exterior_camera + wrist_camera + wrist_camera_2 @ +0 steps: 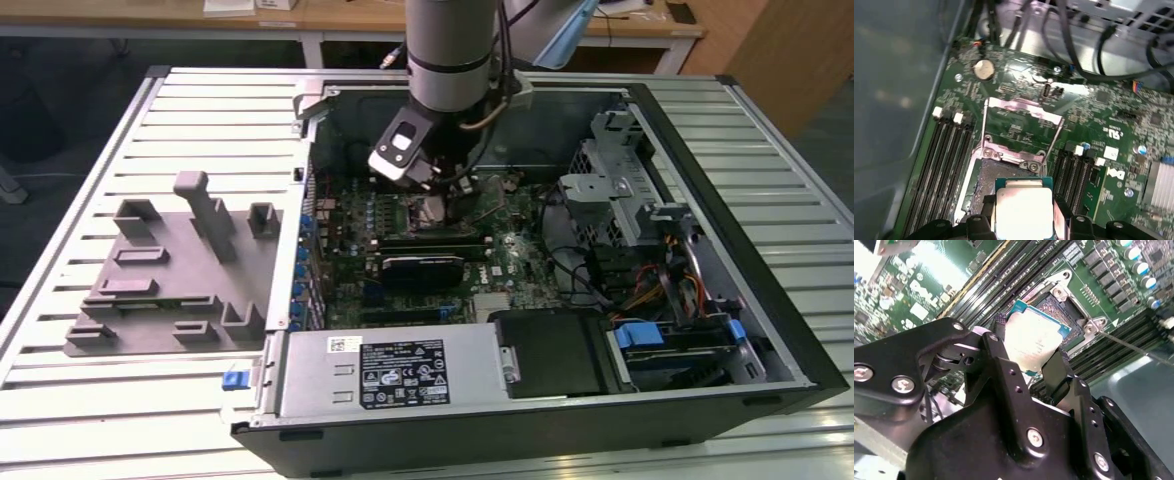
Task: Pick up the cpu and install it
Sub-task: 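Place the cpu into insertion slot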
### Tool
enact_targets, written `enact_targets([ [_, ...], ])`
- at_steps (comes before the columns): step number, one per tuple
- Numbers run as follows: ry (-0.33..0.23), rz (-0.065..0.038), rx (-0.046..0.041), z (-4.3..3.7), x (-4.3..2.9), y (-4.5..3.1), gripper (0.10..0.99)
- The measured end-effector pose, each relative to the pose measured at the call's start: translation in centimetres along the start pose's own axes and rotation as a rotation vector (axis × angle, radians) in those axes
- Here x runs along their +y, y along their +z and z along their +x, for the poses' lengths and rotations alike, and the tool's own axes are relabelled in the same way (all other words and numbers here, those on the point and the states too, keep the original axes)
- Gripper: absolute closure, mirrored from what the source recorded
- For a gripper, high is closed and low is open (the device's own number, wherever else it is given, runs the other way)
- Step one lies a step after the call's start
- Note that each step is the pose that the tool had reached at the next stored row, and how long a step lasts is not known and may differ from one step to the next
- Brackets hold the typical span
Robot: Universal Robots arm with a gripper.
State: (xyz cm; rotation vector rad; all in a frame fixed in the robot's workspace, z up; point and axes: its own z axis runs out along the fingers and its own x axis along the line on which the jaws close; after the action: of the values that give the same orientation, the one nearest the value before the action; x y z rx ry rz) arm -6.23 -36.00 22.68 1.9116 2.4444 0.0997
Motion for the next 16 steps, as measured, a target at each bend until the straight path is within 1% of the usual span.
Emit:
enact_targets([
  [12,0.216,-0.002,-0.0159,0.0,-0.02,0.27,0.545],
  [14,0.243,-0.003,-0.0178,0.01,-0.02,0.3,0.545],
  [16,0.257,-0.003,-0.0188,0.12,0.0,0.33,0.545],
])
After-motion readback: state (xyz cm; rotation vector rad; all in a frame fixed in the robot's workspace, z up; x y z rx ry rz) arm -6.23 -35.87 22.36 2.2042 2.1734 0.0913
